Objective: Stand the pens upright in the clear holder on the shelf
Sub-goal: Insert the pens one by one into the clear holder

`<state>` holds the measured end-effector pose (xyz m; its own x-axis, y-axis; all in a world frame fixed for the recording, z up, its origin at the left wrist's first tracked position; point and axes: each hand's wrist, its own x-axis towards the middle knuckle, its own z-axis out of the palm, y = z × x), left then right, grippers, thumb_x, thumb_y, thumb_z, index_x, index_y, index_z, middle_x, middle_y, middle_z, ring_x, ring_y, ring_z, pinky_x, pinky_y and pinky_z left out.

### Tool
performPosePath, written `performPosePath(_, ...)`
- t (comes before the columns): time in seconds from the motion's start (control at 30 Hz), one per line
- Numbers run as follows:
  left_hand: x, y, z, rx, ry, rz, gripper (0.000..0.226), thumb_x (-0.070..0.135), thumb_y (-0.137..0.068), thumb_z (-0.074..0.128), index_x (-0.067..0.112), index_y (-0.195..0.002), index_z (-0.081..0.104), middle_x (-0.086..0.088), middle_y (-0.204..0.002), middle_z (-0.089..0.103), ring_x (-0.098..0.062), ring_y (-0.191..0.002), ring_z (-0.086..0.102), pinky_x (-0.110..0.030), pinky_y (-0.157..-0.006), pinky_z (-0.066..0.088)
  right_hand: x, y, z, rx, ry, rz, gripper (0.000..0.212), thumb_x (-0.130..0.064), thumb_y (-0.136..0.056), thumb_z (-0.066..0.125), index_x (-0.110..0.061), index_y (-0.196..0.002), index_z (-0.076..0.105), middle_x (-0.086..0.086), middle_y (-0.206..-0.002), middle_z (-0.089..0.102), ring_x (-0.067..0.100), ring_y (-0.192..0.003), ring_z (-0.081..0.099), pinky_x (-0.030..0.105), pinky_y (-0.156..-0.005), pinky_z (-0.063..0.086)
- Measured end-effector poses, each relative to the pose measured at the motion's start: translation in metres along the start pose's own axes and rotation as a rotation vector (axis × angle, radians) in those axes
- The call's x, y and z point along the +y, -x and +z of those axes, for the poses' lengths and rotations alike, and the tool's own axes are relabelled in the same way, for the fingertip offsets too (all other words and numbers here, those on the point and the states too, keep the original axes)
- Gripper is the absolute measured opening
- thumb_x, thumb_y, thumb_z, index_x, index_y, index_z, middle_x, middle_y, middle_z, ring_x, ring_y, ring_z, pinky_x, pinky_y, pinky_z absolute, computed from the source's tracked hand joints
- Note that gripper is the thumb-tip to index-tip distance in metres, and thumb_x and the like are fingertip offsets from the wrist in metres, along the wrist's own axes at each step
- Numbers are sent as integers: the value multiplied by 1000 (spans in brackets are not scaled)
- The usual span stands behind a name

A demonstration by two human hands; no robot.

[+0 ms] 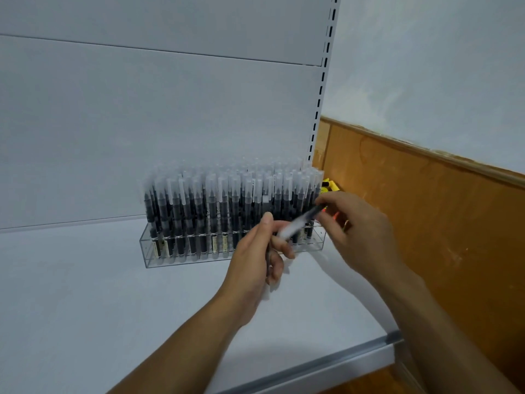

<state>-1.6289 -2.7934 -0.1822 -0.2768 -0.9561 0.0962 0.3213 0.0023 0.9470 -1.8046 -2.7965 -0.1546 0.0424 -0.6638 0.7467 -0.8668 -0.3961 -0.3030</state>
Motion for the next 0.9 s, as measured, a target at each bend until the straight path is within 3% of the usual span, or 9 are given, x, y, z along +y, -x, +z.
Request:
performPosePath(0.13,1,-1,-1,20,50,-5,57,58,-82,41,13,-105,67,-4,-66,60,-11,-41,40,-25,-44,26,9,-5,11,72,-265,192,9,-26,-94,62,-23,-94,70,-20,-83,58,-4,-78,54,8,-67,39)
performPosePath(0.23,1,-1,-1,4,35,-10,56,58,-83,42,13,-105,67,-5,-66,60,-11,-41,39,-25,-45,26,8,-8,21,39,-425,285,10,-26,-93,63,-30,-86,68,-10,-79,64,12,-78,62,38,-72,55)
performPosePath(0.3,0,-1,-1,4,43,-8,56,57,-83,42,12,-105,67,-5,-66,60,-11,-41,39,-24,-44,26,7,-9,24,14,-451,304,15,-21,-92,65,-35,-88,66,-8,-78,68,15,-78,66,45,-75,58)
performPosePath(0.4,1,0,-1,-1,35,-10,55,57,-83,42,12,-104,67,-5,-66,60,-11,-41,39,-24,-44,27,6,-11,29,-11,-409,337,21,-18,-91,67,-38,-90,60,-7,-80,69,14,-79,68,45,-75,58)
performPosePath(0.5,1,1,-1,-7,22,-19,56,58,-83,42,12,-105,67,-4,-66,60,-11,-42,39,-25,-46,26,8,-15,28,-35,-265,323,9,-24,-90,68,-24,-98,64,-10,-81,67,8,-77,64,36,-71,56)
performPosePath(0.6,1,1,-1,-6,17,-24,56,58,-83,42,12,-105,67,-4,-66,60,-11,-42,39,-25,-46,26,7,-19,23,-58,-158,316,16,-27,-90,68,-18,-103,66,-11,-84,66,4,-77,61,30,-70,54)
performPosePath(0.7,2,0,0,-7,21,-24,56,58,-82,43,12,-104,67,-4,-66,60,-11,-42,39,-26,-47,26,6,-24,19,-78,-123,333,14,-29,-89,68,-20,-100,67,-11,-84,68,9,-79,64,35,-72,56)
performPosePath(0.83,1,1,-1,-6,28,-20,55,57,-84,43,11,-104,67,-5,-66,60,-11,-42,39,-24,-44,27,3,-26,18,-190,-40,326,11,-31,-89,67,-24,-98,66,-13,-85,66,8,-82,61,28,-66,49)
performPosePath(0.9,1,1,-1,-7,28,-16,55,56,-85,42,12,-103,68,-5,-66,60,-11,-42,39,-24,-44,27,2,-21,21,-243,-11,308,12,-33,-90,66,-25,-99,67,-16,-83,63,8,-82,60,31,-70,51)
